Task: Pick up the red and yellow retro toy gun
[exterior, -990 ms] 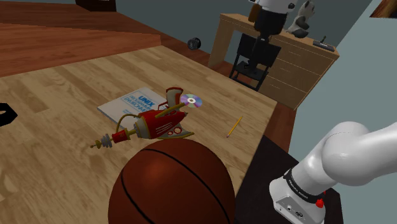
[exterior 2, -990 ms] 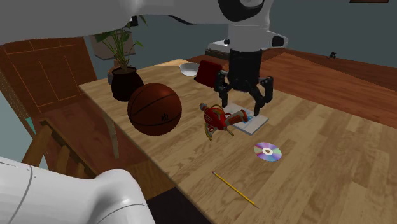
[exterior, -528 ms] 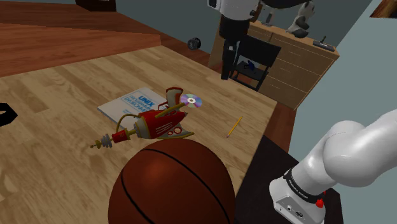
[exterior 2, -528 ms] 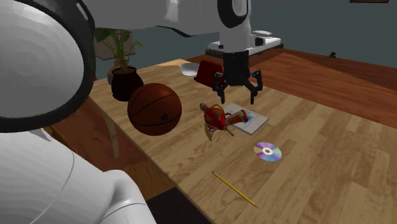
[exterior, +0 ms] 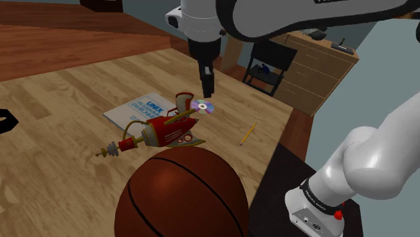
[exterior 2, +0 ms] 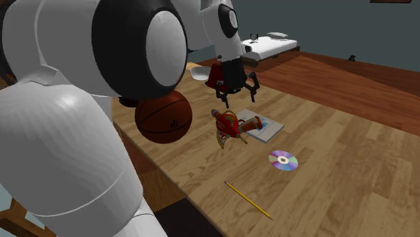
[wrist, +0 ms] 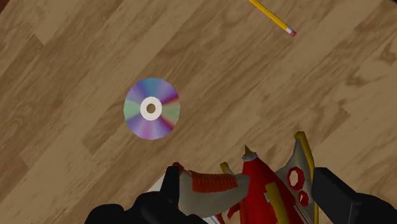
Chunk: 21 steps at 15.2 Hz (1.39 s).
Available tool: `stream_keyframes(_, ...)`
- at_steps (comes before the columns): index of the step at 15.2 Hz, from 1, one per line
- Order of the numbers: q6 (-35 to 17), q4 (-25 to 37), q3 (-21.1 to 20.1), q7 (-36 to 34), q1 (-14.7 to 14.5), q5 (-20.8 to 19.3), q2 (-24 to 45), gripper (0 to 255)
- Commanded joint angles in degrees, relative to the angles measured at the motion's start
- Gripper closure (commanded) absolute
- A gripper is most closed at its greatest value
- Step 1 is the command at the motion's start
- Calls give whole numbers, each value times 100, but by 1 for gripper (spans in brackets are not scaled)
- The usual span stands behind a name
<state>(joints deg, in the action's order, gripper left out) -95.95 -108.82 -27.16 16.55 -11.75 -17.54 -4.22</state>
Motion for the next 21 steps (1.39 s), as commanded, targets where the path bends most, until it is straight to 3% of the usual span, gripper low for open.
stream_keyframes(1, 4, 222, -183, 35, -136, -359, 384, 0)
stream_keyframes(8, 105, 844, -641, 100, -820, -1630, 1674, 0)
stream_keyframes(18, -311, 512, -604, -169, -855, -1809, 1895, 0)
stream_keyframes(19, -307, 514, -605, -167, -855, -1806, 1891, 255)
stream_keyframes(21, -305, 515, -607, -173, -859, -1807, 1895, 255)
